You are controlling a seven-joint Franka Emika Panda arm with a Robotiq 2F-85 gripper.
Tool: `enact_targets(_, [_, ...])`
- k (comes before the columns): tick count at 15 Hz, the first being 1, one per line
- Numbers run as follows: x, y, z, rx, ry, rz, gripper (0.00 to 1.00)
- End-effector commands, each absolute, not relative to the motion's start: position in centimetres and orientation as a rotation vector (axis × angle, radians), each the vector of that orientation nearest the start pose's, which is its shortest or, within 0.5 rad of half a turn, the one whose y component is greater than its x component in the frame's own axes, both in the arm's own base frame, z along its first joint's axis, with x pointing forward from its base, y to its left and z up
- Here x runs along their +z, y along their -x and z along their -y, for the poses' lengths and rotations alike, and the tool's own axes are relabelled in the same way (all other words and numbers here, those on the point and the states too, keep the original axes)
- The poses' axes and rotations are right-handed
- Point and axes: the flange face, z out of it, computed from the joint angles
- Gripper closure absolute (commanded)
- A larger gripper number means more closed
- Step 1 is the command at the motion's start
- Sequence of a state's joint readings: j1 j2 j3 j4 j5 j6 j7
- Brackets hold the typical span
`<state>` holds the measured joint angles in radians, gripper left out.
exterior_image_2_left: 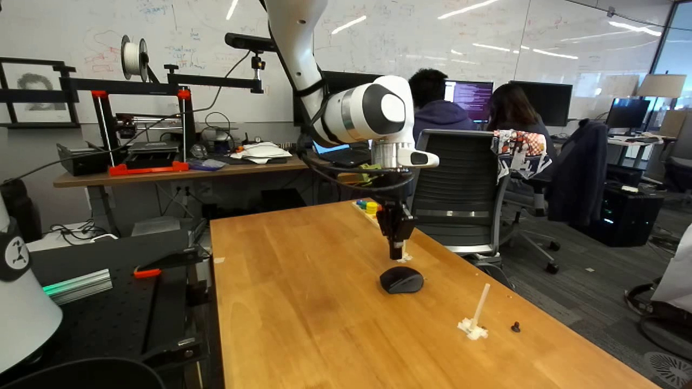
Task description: Left click the mouse
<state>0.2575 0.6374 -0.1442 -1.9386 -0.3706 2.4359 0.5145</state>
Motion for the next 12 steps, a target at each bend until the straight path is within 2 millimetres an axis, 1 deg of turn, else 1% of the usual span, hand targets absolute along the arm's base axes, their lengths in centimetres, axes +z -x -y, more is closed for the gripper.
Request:
enact_targets(1, [12.7, -61.3, -6.7, 0.067, 3.501, -0.146, 0.97])
enact_targets(3, [11.7, -61.6, -6.7, 0.087, 3.503, -0.145, 0.98])
enact_targets(7, [10.2, -62.3, -7.0, 0.101, 3.514, -0.133, 0.97])
enact_targets(12, [8.9, -63.2, -8.2, 0.096, 3.521, -0.102, 0.97])
